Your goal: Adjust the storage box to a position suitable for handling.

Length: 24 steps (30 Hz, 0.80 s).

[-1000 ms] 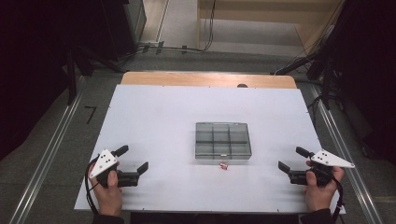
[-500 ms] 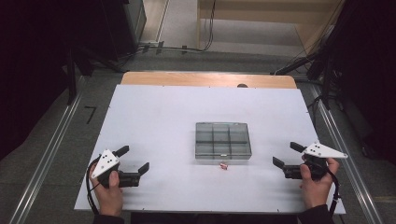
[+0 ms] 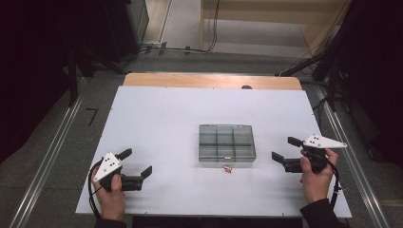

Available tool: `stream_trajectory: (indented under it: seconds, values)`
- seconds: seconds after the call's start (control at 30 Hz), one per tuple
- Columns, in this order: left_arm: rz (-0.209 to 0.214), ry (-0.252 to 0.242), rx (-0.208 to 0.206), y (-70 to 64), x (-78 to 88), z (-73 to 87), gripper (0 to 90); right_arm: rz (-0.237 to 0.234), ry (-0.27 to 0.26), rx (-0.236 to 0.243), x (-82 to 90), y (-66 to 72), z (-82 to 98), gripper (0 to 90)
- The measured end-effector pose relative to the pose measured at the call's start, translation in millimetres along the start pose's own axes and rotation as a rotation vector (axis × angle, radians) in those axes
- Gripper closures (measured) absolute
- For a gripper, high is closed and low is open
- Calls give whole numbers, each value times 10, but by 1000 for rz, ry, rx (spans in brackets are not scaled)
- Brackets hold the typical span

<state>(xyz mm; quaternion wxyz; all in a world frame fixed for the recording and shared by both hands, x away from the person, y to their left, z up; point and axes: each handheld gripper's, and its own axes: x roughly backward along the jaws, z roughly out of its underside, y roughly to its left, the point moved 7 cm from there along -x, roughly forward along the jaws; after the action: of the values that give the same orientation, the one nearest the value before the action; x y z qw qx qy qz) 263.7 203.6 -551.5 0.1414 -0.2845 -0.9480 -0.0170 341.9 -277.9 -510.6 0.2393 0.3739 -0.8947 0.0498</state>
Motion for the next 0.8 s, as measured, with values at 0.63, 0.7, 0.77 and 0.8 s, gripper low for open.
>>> stream_trajectory:
  seconds: [0.63, 0.7, 0.77, 0.8]
  values:
    - [10, 4, -3, -14, -5, 6, 0, -44, 125, -42, -379, -56, -165, 552]
    - [11, 5, -3, -16, -5, 7, 0, -42, 142, -51, -419, -77, -170, 629]
    - [12, 7, -4, -17, -5, 8, 0, -37, 163, -52, -462, -101, -174, 702]
    - [12, 8, -3, -17, -5, 8, 0, -33, 175, -52, -485, -111, -174, 730]
